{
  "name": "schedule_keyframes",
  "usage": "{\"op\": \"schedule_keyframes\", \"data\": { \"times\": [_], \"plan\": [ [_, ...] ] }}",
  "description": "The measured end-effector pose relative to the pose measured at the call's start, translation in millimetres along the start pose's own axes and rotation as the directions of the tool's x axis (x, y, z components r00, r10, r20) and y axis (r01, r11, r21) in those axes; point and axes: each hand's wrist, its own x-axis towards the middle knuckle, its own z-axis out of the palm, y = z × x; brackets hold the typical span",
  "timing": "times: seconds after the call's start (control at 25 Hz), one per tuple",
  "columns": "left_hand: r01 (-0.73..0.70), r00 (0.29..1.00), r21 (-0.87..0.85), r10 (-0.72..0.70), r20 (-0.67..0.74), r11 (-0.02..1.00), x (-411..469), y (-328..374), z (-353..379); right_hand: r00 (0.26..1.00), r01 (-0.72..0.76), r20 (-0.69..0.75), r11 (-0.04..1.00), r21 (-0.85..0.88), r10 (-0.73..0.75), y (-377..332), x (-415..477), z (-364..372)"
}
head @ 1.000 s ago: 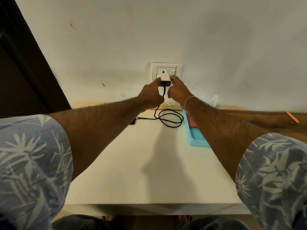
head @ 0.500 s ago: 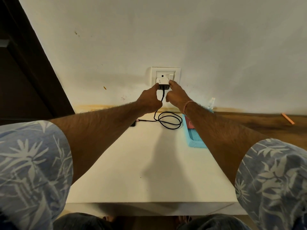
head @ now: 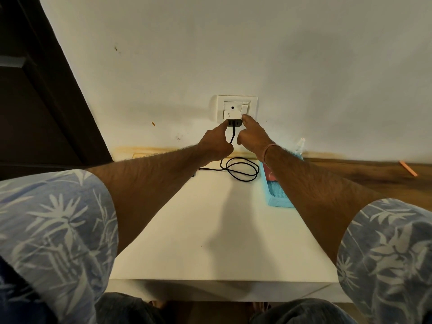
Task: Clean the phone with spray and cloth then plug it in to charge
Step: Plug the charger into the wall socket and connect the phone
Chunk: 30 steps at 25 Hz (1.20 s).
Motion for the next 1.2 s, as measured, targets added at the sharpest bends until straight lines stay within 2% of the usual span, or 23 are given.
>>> {"op": "schedule_keyframes", "data": {
  "times": [0.36,0.56,1.0,1.2],
  "plan": [
    [0.076,0.997,-0.034,-0.076,-0.001,0.997,-9.1,-17.8,6.7,0.997,0.043,-0.066,0.999,-0.002,-0.043,13.9,-2.2,5.8],
    [0.083,0.997,-0.079,-0.082,0.013,0.993,-14.1,-23.7,14.7,0.996,0.020,-0.091,0.999,0.030,-0.017,21.7,-10.2,12.9],
    [0.116,0.993,-0.045,-0.115,0.005,0.992,-28.1,-63.0,28.9,0.993,-0.027,-0.112,0.997,0.067,0.034,50.1,-34.7,38.9],
    [0.141,0.989,-0.070,-0.143,-0.029,0.988,-32.1,-91.2,27.8,0.981,0.045,-0.189,0.998,0.053,-0.034,59.6,-43.1,53.2]
  ]
}}
